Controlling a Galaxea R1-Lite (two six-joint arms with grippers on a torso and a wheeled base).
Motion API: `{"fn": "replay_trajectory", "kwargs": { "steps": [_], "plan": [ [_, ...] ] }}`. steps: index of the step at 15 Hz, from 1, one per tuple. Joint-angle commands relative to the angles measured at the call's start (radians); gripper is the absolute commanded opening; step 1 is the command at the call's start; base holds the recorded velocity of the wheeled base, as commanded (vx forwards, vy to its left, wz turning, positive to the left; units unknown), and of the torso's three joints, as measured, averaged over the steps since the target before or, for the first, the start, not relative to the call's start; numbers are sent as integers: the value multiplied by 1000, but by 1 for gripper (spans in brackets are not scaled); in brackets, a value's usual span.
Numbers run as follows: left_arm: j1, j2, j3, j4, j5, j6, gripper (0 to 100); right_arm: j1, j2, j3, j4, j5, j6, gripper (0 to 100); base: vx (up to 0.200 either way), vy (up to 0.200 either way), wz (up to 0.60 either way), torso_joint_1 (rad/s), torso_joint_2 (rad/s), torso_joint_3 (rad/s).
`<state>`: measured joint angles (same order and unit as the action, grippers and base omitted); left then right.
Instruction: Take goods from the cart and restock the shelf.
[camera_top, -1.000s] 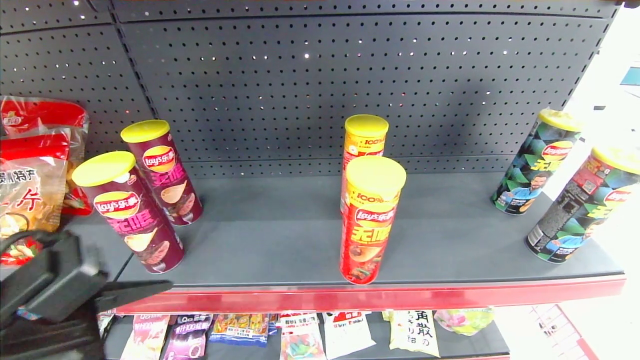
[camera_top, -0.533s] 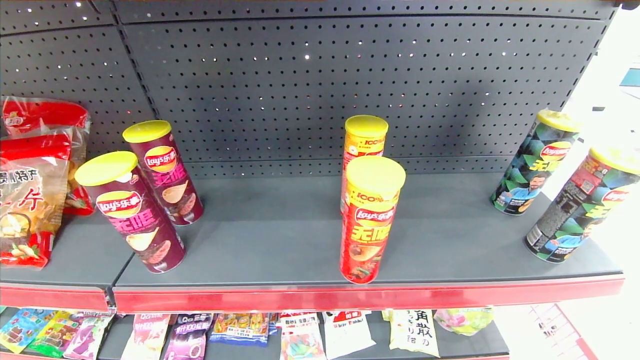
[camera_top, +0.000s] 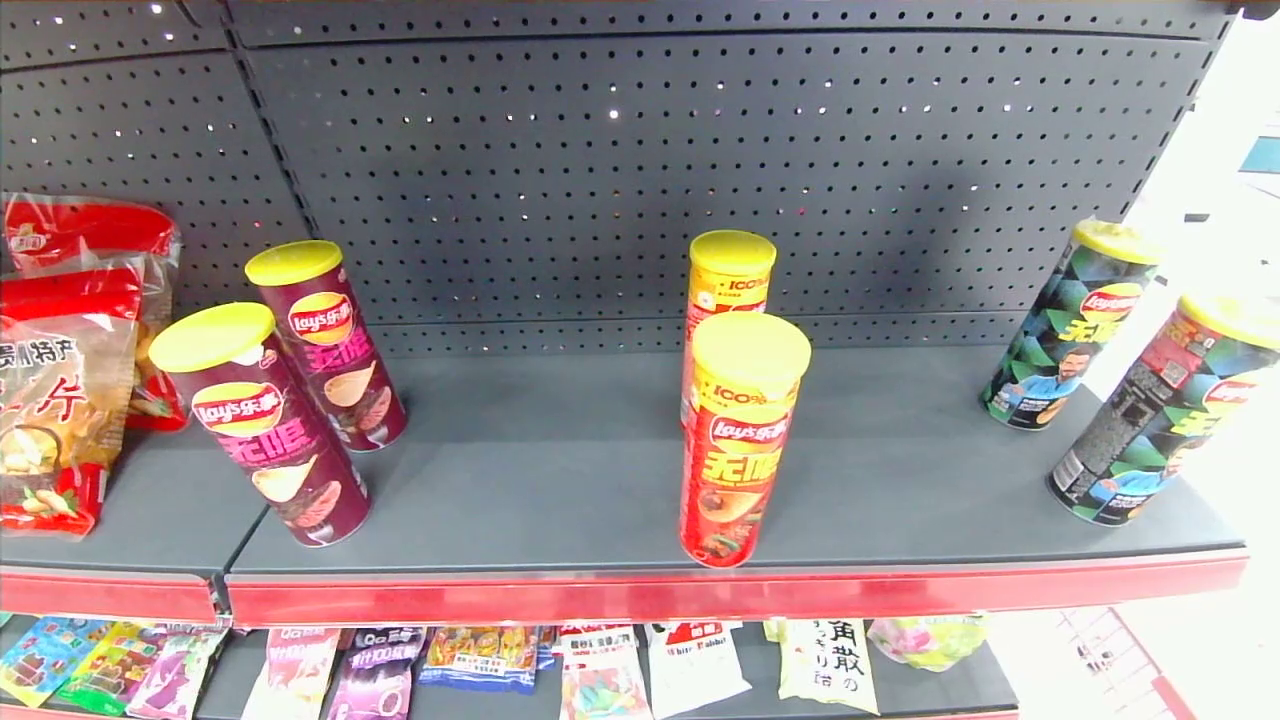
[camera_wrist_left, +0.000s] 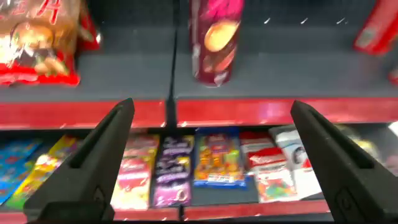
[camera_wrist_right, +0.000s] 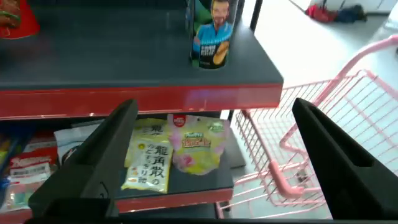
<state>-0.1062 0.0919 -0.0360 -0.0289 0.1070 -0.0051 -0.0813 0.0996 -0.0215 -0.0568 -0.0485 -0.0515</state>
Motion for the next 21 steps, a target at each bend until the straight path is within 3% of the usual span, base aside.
{"fn": "replay_trajectory", "kwargs": {
  "steps": [1,3,4,5,6,8,10,11,13,15,18,20,21],
  "plan": [
    [138,22,16,34,22,19,100,48,-15,21,9,111,5,100,0,0,0,0,0,0],
    [195,-3,16,34,16,19,100,117,-40,18,34,142,-21,100,0,0,0,0,0,0],
    [195,-3,18,32,-20,17,100,98,-63,21,37,141,-19,100,0,0,0,0,0,0],
    [195,-3,33,23,-110,19,100,84,-100,21,45,121,-4,100,0,0,0,0,0,0],
    [195,-4,36,26,-150,20,100,84,-100,21,57,49,36,100,0,0,0,0,0,0],
    [195,-3,34,29,-156,8,100,84,-100,21,58,15,51,100,0,0,0,0,0,0],
    [195,-3,36,27,-135,-32,100,84,-100,21,51,16,104,100,0,0,0,0,0,0],
    [195,-3,36,26,-125,-32,100,84,-100,21,51,15,114,100,0,0,0,0,0,0],
    [192,-3,34,27,-162,-7,100,84,-100,21,57,24,45,100,0,0,0,0,0,0],
    [77,-41,34,27,-168,-4,100,86,-100,21,55,78,50,100,0,0,0,0,0,0],
    [109,-92,34,26,-161,-3,100,84,-100,21,57,58,45,100,0,0,0,0,0,0],
    [111,-92,36,26,-96,-7,100,84,-100,21,57,7,51,100,0,0,0,0,0,0],
    [111,-92,36,26,-93,-6,100,84,-100,21,57,9,50,100,0,0,0,0,0,0]
  ]
}}
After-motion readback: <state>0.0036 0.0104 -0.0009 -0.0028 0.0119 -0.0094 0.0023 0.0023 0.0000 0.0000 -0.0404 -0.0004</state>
